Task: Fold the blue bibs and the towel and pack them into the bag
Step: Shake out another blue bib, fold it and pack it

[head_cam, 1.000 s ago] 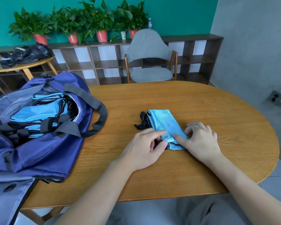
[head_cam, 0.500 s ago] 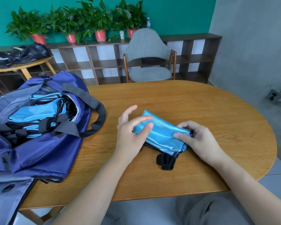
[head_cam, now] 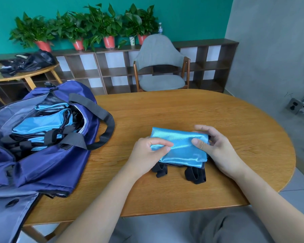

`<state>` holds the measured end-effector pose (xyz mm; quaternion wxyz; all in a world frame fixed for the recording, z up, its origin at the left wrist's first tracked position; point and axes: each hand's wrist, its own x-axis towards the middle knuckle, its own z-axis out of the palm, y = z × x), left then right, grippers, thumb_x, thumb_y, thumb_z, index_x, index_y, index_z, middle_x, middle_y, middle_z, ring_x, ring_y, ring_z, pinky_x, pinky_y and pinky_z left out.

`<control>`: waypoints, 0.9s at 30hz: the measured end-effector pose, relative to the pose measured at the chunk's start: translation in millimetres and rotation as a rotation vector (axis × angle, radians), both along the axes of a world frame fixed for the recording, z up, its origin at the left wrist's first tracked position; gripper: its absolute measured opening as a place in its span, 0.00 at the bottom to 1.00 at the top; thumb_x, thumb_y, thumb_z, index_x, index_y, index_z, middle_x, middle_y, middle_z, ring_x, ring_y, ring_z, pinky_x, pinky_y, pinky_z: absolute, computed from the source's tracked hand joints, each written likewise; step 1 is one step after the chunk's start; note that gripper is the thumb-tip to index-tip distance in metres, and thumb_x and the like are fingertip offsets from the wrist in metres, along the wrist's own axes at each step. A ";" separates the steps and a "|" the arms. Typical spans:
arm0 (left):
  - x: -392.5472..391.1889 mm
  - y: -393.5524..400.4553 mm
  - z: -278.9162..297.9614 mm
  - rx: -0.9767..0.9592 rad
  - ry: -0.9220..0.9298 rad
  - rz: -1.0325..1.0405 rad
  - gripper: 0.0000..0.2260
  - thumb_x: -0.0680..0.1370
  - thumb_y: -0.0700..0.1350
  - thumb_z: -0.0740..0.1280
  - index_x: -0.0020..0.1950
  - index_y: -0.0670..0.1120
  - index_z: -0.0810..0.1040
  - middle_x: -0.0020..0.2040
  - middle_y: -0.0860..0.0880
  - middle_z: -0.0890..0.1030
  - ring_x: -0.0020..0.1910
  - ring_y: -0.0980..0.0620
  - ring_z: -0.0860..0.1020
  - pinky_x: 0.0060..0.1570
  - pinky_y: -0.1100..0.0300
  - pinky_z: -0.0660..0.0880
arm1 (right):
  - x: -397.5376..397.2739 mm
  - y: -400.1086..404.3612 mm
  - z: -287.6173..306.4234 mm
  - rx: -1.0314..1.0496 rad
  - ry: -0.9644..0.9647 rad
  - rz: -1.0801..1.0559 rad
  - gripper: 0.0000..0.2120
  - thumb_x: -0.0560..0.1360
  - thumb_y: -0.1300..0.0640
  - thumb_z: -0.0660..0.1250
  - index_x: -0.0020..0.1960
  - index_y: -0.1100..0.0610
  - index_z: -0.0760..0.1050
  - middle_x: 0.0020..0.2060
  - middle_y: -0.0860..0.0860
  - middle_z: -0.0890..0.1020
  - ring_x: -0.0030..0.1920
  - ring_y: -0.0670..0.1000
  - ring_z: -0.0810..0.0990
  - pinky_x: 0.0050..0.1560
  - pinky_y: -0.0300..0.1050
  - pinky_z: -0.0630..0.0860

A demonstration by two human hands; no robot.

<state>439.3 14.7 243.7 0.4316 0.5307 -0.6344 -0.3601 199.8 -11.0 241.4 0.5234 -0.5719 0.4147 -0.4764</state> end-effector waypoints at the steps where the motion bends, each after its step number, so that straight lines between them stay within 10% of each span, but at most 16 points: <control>1: -0.3 0.2 -3.1 -0.043 -0.002 0.048 0.06 0.77 0.43 0.74 0.48 0.55 0.88 0.50 0.60 0.86 0.56 0.64 0.80 0.60 0.63 0.74 | 0.4 1.7 2.7 -0.007 0.053 0.020 0.28 0.74 0.57 0.75 0.71 0.44 0.71 0.57 0.53 0.83 0.53 0.51 0.85 0.50 0.43 0.82; 5: 2.5 3.6 -3.1 -0.147 0.020 0.158 0.08 0.78 0.44 0.72 0.53 0.57 0.87 0.56 0.60 0.82 0.58 0.66 0.78 0.58 0.68 0.74 | 5.9 14.3 9.6 0.009 0.061 0.083 0.37 0.76 0.60 0.73 0.74 0.35 0.58 0.63 0.48 0.76 0.55 0.51 0.85 0.48 0.43 0.82; 12: 9.8 24.3 2.2 -0.099 -0.036 0.152 0.12 0.77 0.48 0.72 0.59 0.61 0.83 0.60 0.62 0.76 0.54 0.66 0.77 0.54 0.67 0.72 | 28.3 30.0 1.6 -0.055 0.081 -0.013 0.05 0.76 0.59 0.73 0.52 0.54 0.82 0.52 0.53 0.85 0.48 0.51 0.82 0.52 0.44 0.78; 20: 99.6 78.2 33.6 -0.196 -0.100 0.336 0.18 0.76 0.49 0.75 0.62 0.60 0.75 0.62 0.61 0.74 0.62 0.67 0.71 0.57 0.75 0.66 | 126.5 45.5 32.6 -0.065 0.019 0.097 0.10 0.78 0.62 0.70 0.58 0.52 0.82 0.49 0.50 0.88 0.45 0.47 0.86 0.43 0.36 0.79; 27: 220.3 105.6 74.3 -0.281 -0.161 0.592 0.11 0.76 0.51 0.75 0.57 0.59 0.80 0.58 0.63 0.80 0.59 0.62 0.77 0.61 0.61 0.73 | 261.3 40.1 66.8 -0.146 0.019 0.227 0.13 0.79 0.60 0.70 0.63 0.53 0.80 0.57 0.49 0.84 0.50 0.44 0.85 0.48 0.38 0.81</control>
